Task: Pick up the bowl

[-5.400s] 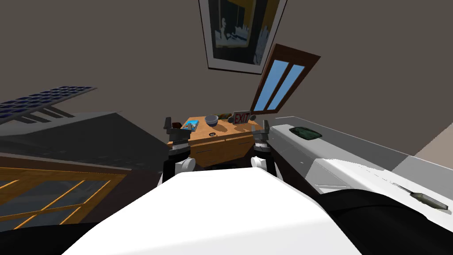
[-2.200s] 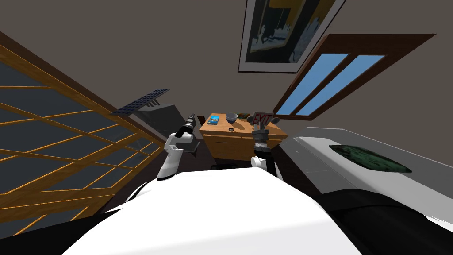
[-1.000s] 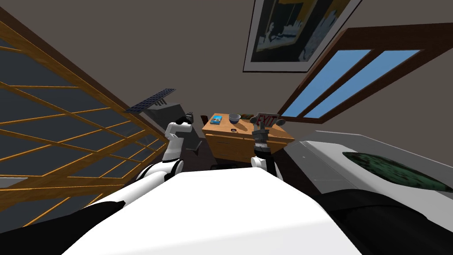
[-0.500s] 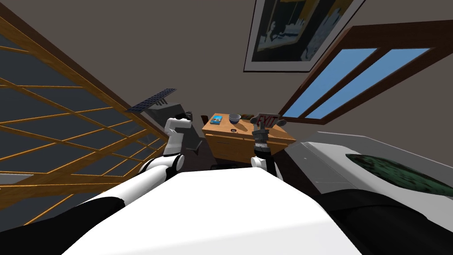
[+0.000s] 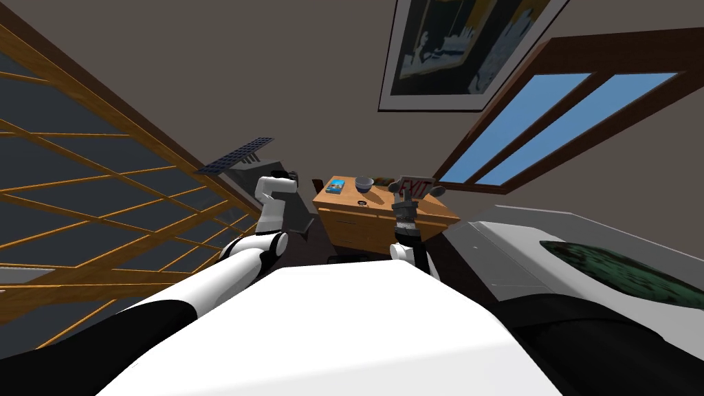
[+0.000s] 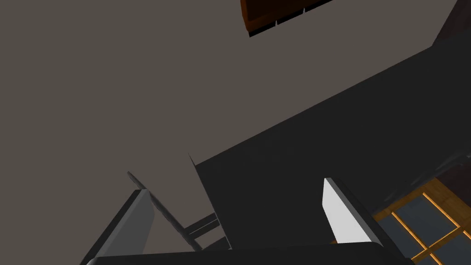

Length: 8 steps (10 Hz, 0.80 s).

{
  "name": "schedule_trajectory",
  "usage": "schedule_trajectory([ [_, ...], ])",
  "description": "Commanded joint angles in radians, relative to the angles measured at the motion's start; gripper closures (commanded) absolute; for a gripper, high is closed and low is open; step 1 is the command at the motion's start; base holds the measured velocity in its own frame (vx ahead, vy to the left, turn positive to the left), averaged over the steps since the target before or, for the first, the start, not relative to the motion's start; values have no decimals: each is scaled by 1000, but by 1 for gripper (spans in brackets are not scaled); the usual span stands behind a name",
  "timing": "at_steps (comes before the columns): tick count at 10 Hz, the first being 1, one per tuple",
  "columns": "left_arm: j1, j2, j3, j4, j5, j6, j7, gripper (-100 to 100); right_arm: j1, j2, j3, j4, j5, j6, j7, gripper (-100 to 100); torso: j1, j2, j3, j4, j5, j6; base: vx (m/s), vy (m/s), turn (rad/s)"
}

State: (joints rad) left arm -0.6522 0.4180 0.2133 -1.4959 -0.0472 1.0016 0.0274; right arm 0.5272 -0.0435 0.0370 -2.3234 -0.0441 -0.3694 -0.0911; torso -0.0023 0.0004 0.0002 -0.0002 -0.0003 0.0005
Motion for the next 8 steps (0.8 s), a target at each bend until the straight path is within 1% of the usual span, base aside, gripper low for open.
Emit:
schedule_trajectory([
  [1,-50,6,13,50,-2,50,-14,-100,0,0,0,0,0,0,0,0,0,0,0,0,0,0,3,-40,11],
  [2,-67,6,13,53,-2,76,-14,-100,0,0,0,0,0,0,0,0,-1,0,0,0,0,0,9,-44,11],
  [3,-104,11,25,95,-3,106,-27,-100,0,0,0,0,0,0,0,0,-2,0,0,0,0,0,10,-59,-6],
  [4,-127,11,25,102,-3,134,-27,-100,0,0,0,0,0,0,0,0,-3,0,0,0,-1,0,10,-60,0],
  [5,-127,11,25,102,-3,151,-27,-100,0,0,0,0,0,0,0,0,-3,0,0,0,-1,0,5,-29,0],
  [6,-173,14,36,150,-3,186,-42,-100,0,0,0,0,0,0,0,0,-1,0,0,0,0,0,12,-47,-20],
  [7,-185,14,36,150,-3,212,-42,-100,0,0,0,0,0,0,0,0,-2,0,0,0,0,0,13,-54,-8],
  [8,-223,17,47,194,-2,241,-57,-100,0,0,0,0,0,0,0,0,-2,0,0,0,-1,0,5,-78,-32],
])
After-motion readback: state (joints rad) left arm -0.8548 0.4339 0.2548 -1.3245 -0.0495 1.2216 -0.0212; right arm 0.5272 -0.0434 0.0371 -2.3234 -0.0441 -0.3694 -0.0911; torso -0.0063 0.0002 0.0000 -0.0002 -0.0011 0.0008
